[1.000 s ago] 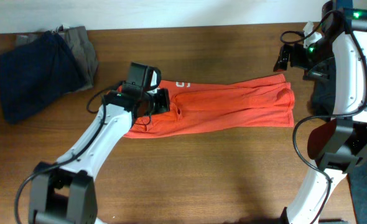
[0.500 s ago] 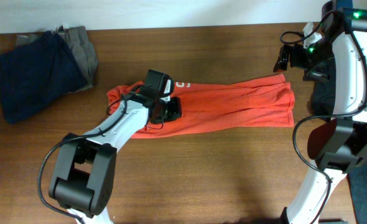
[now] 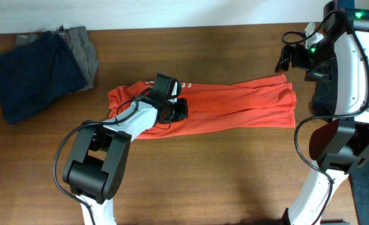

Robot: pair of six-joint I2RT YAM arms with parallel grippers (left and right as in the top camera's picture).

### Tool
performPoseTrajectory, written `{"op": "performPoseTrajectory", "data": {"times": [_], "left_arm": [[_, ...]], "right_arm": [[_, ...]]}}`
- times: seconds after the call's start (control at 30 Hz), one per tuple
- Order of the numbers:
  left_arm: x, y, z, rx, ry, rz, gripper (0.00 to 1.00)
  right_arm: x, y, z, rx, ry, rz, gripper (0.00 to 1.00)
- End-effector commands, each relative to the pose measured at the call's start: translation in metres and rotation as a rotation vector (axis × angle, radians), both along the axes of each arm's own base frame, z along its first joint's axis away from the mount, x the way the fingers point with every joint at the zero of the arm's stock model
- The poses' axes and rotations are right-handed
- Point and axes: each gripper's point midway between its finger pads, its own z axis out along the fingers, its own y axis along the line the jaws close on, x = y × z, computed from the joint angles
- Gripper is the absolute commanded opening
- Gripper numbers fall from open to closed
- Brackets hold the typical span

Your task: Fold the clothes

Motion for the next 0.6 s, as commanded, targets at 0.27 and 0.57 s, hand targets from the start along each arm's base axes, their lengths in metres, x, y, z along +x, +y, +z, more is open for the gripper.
{"op": "performPoseTrajectory", "data": {"times": [0.27,0.57], "left_arm": [[0.002,-0.025,0.107,-0.213,-0.195,-0.132,0.01],[0.038,0.05,0.102,-0.284,-0.161,0.011,0.01]], "right_arm": [[-0.001,0.002,-0.002,-0.002,0.005,0.015,0.99],[-0.001,0.002,-0.001,-0.002,0.004,0.02,0.99]]}}
